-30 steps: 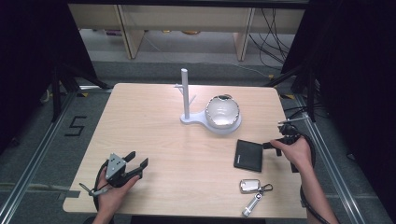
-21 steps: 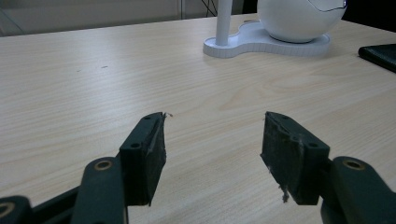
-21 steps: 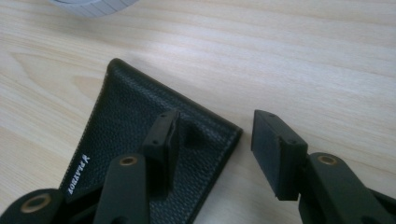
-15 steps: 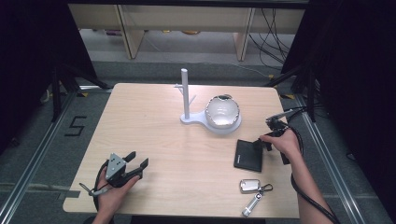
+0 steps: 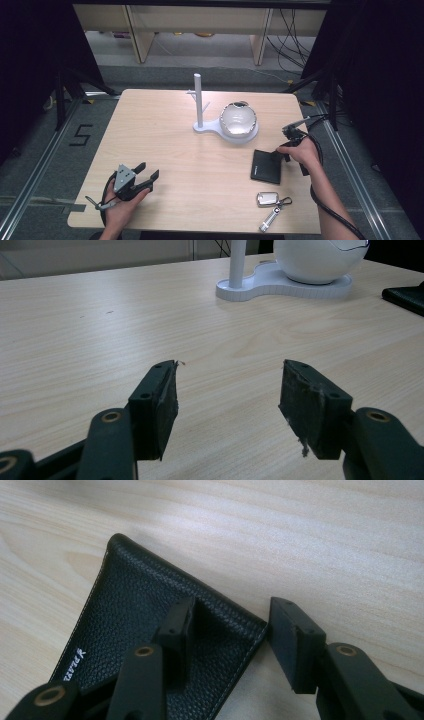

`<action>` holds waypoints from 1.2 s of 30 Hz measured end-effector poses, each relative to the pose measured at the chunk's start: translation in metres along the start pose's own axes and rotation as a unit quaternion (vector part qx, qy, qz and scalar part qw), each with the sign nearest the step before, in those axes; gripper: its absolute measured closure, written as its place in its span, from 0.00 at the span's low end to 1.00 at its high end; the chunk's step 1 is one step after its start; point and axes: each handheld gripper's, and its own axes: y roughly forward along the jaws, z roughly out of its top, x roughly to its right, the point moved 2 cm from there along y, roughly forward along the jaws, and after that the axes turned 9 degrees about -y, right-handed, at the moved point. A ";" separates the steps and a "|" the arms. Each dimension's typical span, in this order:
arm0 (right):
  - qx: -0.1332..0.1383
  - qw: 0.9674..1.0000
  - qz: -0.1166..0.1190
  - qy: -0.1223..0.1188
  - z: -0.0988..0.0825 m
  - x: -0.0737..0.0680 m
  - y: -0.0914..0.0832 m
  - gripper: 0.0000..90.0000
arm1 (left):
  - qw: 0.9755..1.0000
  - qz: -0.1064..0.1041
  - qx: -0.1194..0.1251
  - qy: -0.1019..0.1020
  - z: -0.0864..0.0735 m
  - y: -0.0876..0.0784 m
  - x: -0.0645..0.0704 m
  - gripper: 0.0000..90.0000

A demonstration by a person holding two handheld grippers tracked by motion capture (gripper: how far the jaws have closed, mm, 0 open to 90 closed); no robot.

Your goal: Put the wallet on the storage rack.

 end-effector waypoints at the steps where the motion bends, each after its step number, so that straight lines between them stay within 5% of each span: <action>1: 0.000 1.000 0.000 0.000 0.000 0.000 0.000 0.62 | 1.000 0.000 0.000 0.000 0.000 0.000 0.000 0.44; 2: 0.002 1.000 -0.005 -0.014 0.001 0.003 0.000 0.63 | 1.000 0.000 0.000 0.001 0.000 0.000 0.000 0.44; 11: 0.001 1.000 -0.020 -0.016 0.002 0.002 -0.004 0.78 | 1.000 0.000 -0.001 0.001 0.000 0.000 0.000 0.44; 16: 0.002 1.000 -0.027 -0.008 0.000 0.002 -0.006 0.83 | 1.000 0.000 -0.002 0.003 0.000 0.000 0.000 0.44; 17: -0.005 1.000 -0.021 0.009 0.000 -0.002 -0.007 0.84 | 1.000 0.000 -0.001 0.003 0.000 0.000 0.001 0.44; 20: 0.003 0.999 -0.030 -0.012 -0.001 0.001 -0.008 0.85 | 1.000 0.000 -0.001 0.003 0.000 0.000 0.000 0.44; 21: -0.004 1.000 -0.020 0.023 -0.001 -0.005 -0.009 0.86 | 1.000 0.001 -0.001 0.003 0.000 0.000 0.000 0.44; 23: 0.007 0.999 -0.030 -0.011 -0.002 0.000 -0.010 0.87 | 1.000 0.000 0.000 0.003 0.000 0.000 0.000 0.44; 27: 0.018 0.999 -0.039 -0.014 -0.004 -0.005 -0.017 0.88 | 1.000 -0.001 0.000 0.001 0.000 0.000 0.000 0.44; 28: 0.022 0.999 -0.023 0.005 -0.005 -0.010 -0.018 0.88 | 1.000 0.000 0.000 0.001 0.000 0.000 0.000 0.44; 29: 0.030 0.999 -0.037 -0.016 -0.005 -0.008 -0.021 0.88 | 1.000 -0.001 0.000 0.002 0.000 0.000 0.000 0.44; 30: 0.044 0.998 -0.036 -0.009 -0.005 -0.011 -0.022 0.88 | 1.000 -0.001 -0.001 0.003 0.000 0.000 0.000 0.44; 31: 0.050 0.997 -0.044 -0.039 -0.006 -0.007 -0.026 0.88 | 1.000 -0.001 -0.001 0.003 0.000 0.000 0.001 0.44; 32: 0.050 0.998 -0.040 -0.012 -0.007 -0.014 -0.029 0.88 | 1.000 -0.001 0.000 0.003 0.000 0.000 0.000 0.44; 35: 0.066 0.997 -0.039 -0.020 -0.011 -0.020 -0.039 0.89 | 1.000 -0.001 0.000 0.003 0.000 0.000 0.000 0.44; 36: 0.084 0.994 -0.049 -0.050 -0.012 -0.016 -0.042 0.89 | 1.000 -0.001 0.000 0.003 0.000 0.000 0.000 0.44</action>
